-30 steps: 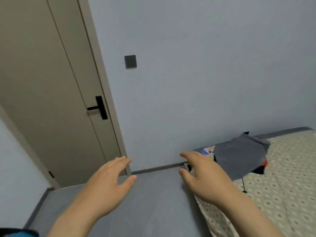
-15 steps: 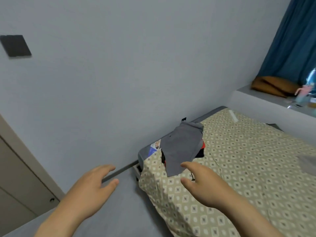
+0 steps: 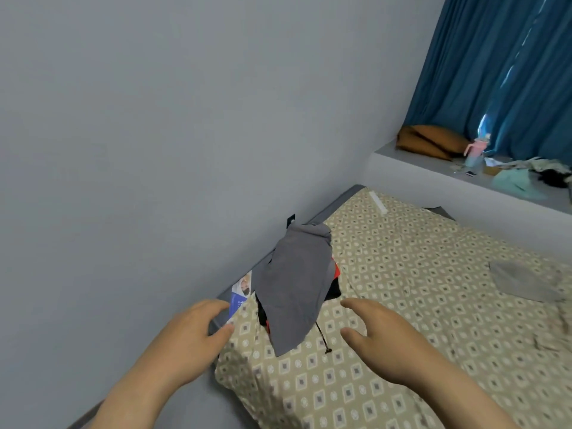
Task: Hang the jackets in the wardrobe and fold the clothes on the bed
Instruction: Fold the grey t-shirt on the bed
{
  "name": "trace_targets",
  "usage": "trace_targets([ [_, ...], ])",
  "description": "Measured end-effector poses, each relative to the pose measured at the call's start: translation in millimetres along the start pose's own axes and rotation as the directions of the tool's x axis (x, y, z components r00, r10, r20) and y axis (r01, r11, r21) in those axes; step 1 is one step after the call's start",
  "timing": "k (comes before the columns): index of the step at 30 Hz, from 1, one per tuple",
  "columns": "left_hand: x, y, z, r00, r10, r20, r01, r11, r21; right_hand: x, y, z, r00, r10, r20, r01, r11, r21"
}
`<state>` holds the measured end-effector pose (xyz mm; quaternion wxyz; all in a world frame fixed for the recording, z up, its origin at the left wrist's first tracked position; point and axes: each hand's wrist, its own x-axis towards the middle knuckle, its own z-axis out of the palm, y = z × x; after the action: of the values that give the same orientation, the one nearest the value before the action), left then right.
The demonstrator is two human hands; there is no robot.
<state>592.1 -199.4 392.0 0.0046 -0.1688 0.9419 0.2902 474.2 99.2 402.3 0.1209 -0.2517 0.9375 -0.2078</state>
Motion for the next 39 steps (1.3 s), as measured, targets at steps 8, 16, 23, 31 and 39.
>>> trace_targets([
  [8,127,9,8,0.998,0.023,0.056,-0.026,0.998,0.064,110,43,-12,0.999,0.049,0.002,-0.049,0.995,0.087],
  [16,234,6,16,0.993,0.023,0.112,-0.024,1.0,0.011,216,67,-4,0.993,0.098,0.071,-0.106,0.989,0.105],
  [23,349,-23,32,0.971,0.011,0.24,-0.016,1.0,0.021,299,75,38,0.967,0.204,0.152,-0.223,0.967,0.123],
  [31,487,-100,115,0.818,-0.001,0.575,-0.039,0.998,0.058,385,94,142,0.884,0.389,0.26,-0.432,0.892,0.134],
  [39,562,-181,240,0.729,-0.059,0.682,-0.033,0.992,0.122,437,144,279,0.794,0.469,0.386,-0.548,0.827,0.123],
])
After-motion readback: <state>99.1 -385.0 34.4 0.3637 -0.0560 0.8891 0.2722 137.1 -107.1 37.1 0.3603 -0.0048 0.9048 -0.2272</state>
